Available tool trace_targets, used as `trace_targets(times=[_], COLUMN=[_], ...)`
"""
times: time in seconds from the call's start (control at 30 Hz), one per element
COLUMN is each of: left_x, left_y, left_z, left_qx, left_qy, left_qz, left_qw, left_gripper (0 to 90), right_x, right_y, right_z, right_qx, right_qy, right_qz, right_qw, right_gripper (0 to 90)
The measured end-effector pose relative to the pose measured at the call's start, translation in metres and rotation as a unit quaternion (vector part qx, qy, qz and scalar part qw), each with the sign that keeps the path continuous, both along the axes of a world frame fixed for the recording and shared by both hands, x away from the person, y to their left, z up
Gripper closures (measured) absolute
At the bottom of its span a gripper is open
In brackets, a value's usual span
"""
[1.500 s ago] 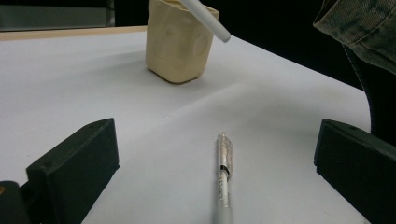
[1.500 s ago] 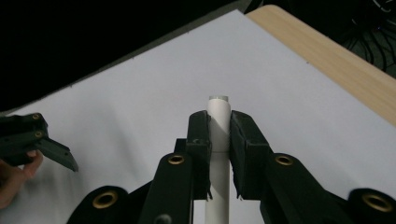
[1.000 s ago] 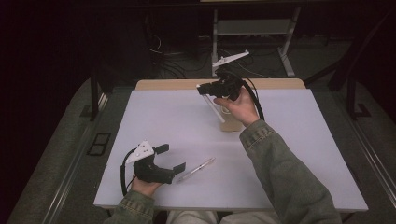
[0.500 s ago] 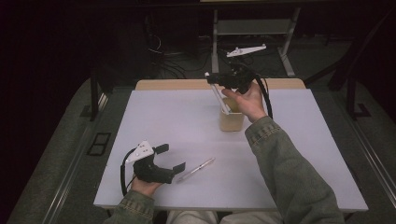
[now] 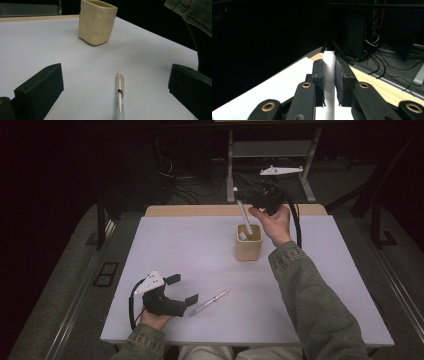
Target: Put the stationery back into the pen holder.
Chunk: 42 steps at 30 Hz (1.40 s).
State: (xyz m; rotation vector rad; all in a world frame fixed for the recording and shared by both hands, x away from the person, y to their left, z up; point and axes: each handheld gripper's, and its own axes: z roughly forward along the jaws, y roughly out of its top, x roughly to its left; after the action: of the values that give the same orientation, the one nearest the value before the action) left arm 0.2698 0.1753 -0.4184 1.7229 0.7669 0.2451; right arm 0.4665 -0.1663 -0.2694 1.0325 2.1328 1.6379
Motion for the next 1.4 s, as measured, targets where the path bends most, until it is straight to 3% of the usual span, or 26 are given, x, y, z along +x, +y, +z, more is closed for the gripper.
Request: trace_targets(times=[0.37,0.57,1.4], left_x=[0.0,0.0,0.0], left_y=[0.0,0.0,0.0], left_z=[0.0,0.0,0.0], left_qx=[-0.001,0.0,-0.001], left_qy=[0.0,0.0,0.001], left_qz=[-0.001,-0.001,-0.001], left_qw=[1.0,1.0,1.0], left_gripper=[0.0,0.0,0.0], right_x=[0.007,0.011,0.01], right_y=[-0.011,-0.019,-0.025], right_z=[-0.018,-0.034,-0.073], right_qx=[0.017,0.03,0.033], right_qy=[-0.022,-0.01,0.01], right_qz=[-0.016,-0.024,-0.024], right_qw=[0.9995,0.9992,0.9991], right_gripper=[78.0,78.0,77.9])
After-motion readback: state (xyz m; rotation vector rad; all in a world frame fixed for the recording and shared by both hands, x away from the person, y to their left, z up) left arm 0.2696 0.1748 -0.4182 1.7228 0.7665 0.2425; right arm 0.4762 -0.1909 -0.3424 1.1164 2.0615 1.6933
